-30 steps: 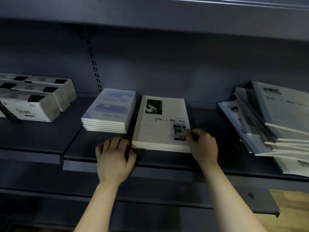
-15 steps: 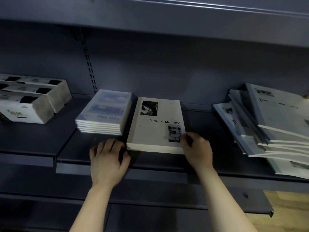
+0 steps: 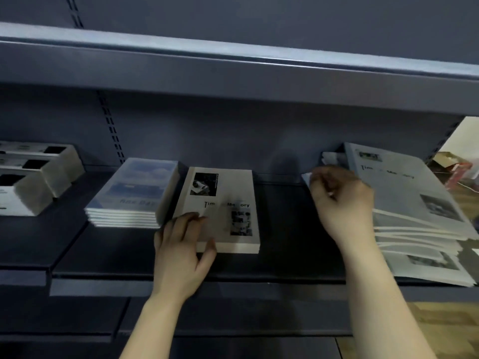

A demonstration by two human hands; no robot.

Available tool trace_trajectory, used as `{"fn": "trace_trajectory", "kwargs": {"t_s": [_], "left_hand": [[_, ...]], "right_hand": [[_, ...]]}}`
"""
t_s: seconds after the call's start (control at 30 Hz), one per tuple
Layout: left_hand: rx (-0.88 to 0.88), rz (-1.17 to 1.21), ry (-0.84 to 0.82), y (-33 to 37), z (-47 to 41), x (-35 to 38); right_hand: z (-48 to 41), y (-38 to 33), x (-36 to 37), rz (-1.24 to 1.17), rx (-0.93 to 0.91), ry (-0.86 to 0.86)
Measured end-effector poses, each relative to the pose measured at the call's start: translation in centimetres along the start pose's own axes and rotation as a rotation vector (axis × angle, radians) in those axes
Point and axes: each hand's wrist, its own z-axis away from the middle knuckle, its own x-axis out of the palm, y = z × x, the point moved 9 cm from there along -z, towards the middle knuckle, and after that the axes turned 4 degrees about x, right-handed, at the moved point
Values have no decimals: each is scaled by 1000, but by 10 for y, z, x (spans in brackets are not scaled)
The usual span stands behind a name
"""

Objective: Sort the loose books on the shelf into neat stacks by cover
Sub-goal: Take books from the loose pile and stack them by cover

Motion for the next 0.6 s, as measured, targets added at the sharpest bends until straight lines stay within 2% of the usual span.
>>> {"fn": "trace_trajectory", "kwargs": {"t_s": [0.23,0.43,0.6], "left_hand": [[60,56,16,83,-6,32],[105,76,-72,155,-1,82],[49,0,-140,180,6,116]], "right_hand": [[-29,79,-79,221,112,58],[-45,167,-130,352,285,-66],[-46,202,-151,356,336,-126]]}}
